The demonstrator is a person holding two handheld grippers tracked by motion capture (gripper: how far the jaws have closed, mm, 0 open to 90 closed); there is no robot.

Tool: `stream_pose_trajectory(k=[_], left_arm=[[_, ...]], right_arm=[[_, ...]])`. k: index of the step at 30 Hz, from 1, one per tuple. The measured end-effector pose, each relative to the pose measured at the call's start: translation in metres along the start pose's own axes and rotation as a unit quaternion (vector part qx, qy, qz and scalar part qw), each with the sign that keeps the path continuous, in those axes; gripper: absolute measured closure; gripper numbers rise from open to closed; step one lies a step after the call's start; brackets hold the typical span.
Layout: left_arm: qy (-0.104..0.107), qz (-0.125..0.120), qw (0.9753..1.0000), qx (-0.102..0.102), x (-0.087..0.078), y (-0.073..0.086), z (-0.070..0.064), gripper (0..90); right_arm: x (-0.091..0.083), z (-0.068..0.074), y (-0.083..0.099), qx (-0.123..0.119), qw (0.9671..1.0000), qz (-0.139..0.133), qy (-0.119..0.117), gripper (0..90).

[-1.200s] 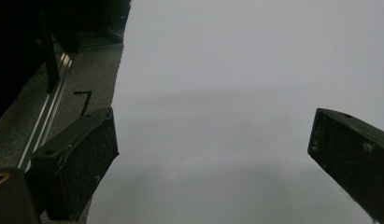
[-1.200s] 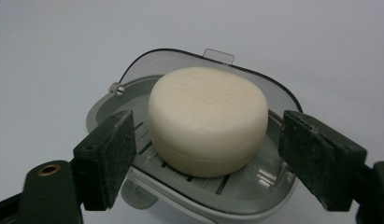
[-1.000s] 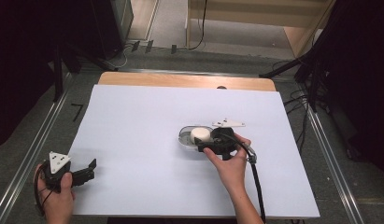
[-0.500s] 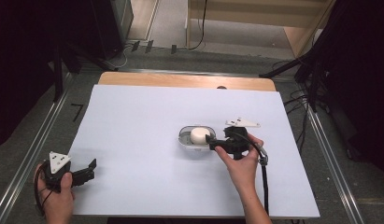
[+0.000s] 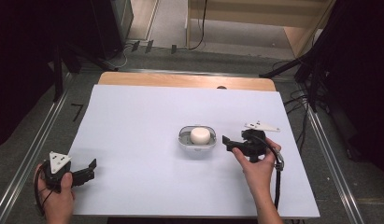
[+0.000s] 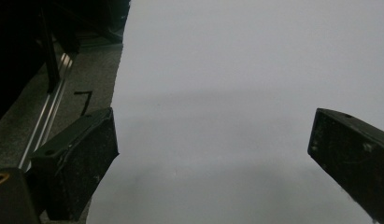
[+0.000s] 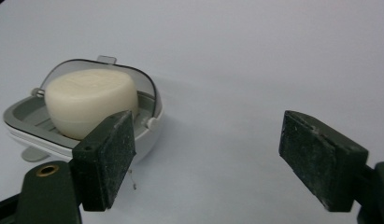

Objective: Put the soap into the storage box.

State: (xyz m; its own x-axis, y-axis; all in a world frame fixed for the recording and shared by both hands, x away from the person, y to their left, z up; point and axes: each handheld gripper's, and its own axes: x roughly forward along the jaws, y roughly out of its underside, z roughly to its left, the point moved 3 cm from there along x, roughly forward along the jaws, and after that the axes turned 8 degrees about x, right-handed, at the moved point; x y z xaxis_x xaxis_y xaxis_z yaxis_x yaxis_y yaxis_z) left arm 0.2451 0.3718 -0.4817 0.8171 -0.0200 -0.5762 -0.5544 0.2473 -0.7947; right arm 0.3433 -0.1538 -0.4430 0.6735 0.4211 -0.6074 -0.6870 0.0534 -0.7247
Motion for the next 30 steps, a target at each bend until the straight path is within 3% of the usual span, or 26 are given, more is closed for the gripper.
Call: stream_pose_trajectory(k=[30], left_arm=[[-0.003,-0.001,1.0,0.002,0.0,0.0,-0.001,2.2]], right_arm=[[-0.029,-0.072,0.031,0.031,0.999,-0.007,0.032,13.2]])
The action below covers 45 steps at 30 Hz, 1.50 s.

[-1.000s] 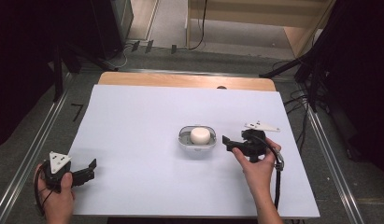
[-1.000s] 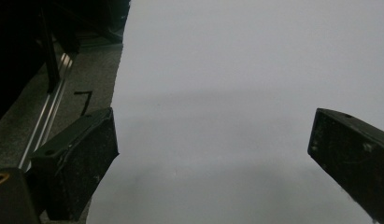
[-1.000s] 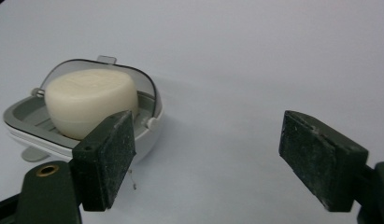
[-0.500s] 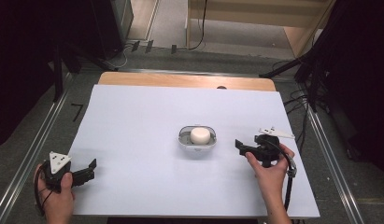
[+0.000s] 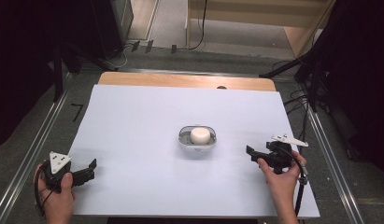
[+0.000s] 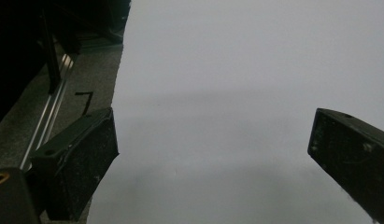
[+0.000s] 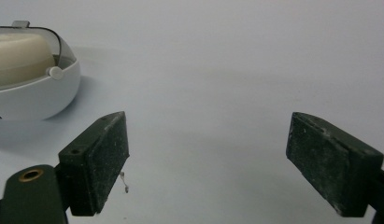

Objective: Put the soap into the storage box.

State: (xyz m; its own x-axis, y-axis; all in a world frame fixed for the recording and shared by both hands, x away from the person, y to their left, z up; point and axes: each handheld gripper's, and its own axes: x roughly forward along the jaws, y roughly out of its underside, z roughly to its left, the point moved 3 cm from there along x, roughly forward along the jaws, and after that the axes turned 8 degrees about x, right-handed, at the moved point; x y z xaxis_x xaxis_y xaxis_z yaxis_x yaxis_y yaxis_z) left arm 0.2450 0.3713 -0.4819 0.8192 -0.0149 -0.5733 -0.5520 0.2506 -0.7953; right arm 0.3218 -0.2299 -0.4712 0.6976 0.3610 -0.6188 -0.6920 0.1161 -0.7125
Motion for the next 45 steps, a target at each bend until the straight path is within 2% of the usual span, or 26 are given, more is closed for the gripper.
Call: stream_pose_trajectory(k=[6,10,22,33,45], left_arm=[[-0.001,0.0,1.0,0.0,0.0,0.0,0.0,2.2],[0.0,0.0,1.0,-0.001,0.0,0.0,0.0,2.2],[-0.001,0.0,1.0,0.001,0.0,0.0,0.0,2.1],[-0.001,0.0,1.0,0.0,0.0,0.0,0.0,2.1],[-0.002,0.0,1.0,0.002,0.0,0.0,0.0,2.1]], right_arm=[[-0.005,-0.013,0.007,0.006,1.0,-0.002,0.0,12.6],[-0.009,-0.023,0.012,0.007,1.0,0.0,0.001,8.7],[-0.022,-0.052,0.027,0.022,0.9996,-0.005,0.015,8.4],[-0.041,-0.077,0.039,0.033,0.999,-0.008,0.031,8.5],[-0.065,-0.103,0.05,0.056,0.9973,-0.022,0.042,8.5]])
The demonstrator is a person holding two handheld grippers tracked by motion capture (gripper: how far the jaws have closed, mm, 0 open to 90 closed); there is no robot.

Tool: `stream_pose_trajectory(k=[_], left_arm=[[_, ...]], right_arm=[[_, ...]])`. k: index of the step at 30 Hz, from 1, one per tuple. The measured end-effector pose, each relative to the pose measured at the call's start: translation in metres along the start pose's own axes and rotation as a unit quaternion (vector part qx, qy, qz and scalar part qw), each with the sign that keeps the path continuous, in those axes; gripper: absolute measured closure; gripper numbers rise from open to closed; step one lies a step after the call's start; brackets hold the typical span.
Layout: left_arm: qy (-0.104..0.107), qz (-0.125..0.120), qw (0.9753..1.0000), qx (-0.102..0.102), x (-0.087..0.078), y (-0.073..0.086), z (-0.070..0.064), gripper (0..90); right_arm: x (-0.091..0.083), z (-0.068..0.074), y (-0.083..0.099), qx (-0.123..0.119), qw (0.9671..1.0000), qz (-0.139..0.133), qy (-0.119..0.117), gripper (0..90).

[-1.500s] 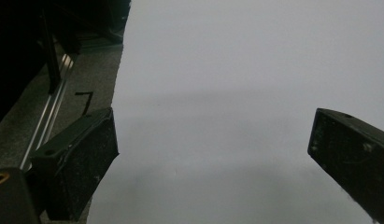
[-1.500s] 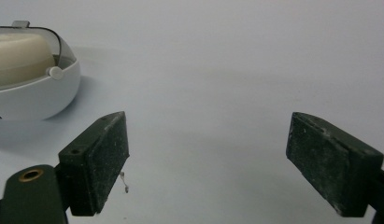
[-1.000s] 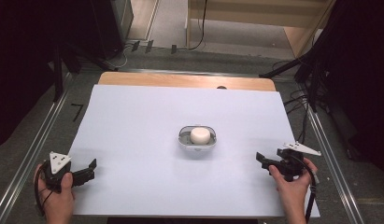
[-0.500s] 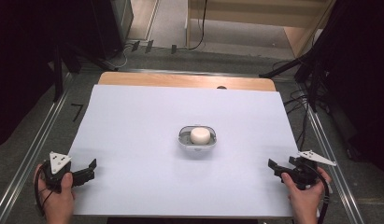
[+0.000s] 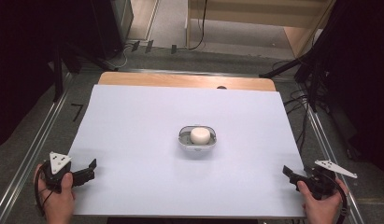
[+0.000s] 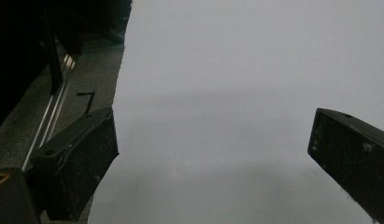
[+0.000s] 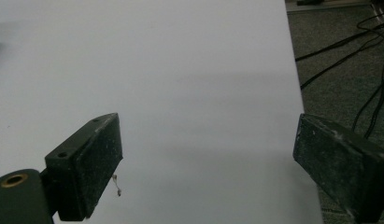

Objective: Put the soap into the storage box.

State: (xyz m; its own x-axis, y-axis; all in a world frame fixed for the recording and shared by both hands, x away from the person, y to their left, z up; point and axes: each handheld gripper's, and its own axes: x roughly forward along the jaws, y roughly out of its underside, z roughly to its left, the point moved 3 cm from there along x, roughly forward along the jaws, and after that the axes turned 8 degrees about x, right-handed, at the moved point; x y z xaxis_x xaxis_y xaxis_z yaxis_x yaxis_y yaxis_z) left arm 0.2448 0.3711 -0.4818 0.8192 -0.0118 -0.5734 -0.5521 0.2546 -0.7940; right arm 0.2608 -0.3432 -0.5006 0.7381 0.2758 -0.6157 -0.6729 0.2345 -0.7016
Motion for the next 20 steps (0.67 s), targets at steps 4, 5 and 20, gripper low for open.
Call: stream_pose_trajectory(k=[4,5,20], left_arm=[[-0.001,-0.001,1.0,-0.003,0.0,0.0,0.0,2.2],[-0.001,-0.001,1.0,-0.003,0.0,0.0,0.0,2.1],[0.001,0.0,1.0,-0.003,0.0,0.0,0.0,2.1]], right_arm=[[-0.005,-0.007,0.002,0.004,1.0,-0.004,-0.004,8.5],[-0.007,-0.008,0.003,0.006,1.0,-0.004,-0.005,8.6],[-0.011,-0.013,0.008,0.018,0.9995,-0.021,-0.013,9.6]])
